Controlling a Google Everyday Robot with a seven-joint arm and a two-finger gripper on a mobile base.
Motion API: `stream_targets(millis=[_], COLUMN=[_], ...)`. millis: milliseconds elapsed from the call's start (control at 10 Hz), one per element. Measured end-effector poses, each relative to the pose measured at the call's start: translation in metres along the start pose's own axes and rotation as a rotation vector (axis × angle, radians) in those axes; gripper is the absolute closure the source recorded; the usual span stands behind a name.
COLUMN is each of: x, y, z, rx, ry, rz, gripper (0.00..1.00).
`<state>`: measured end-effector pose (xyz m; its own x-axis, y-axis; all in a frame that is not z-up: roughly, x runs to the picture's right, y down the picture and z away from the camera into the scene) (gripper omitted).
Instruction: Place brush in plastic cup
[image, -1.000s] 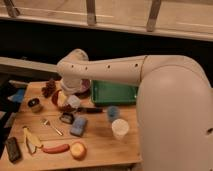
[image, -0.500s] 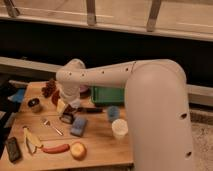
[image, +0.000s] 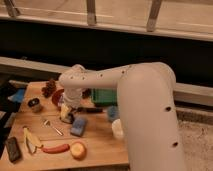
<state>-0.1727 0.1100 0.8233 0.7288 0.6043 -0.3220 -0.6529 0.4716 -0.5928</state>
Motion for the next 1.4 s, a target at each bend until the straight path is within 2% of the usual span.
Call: stream_targets(millis=[300, 500, 900, 1400], x=[0.0, 0.0, -0.001, 0.009], y=[-0.021, -0.037, -0.025, -0.021], z=[0.022, 0.023, 0.033, 0.04], rx=[0.0, 0.005, -0.014, -0.036], ry=[0.036, 0.043, 0.05, 0.056], rz=[0.01, 0.021, 0.007, 0.015], gripper=[0.2, 0.2, 0.2, 0.2])
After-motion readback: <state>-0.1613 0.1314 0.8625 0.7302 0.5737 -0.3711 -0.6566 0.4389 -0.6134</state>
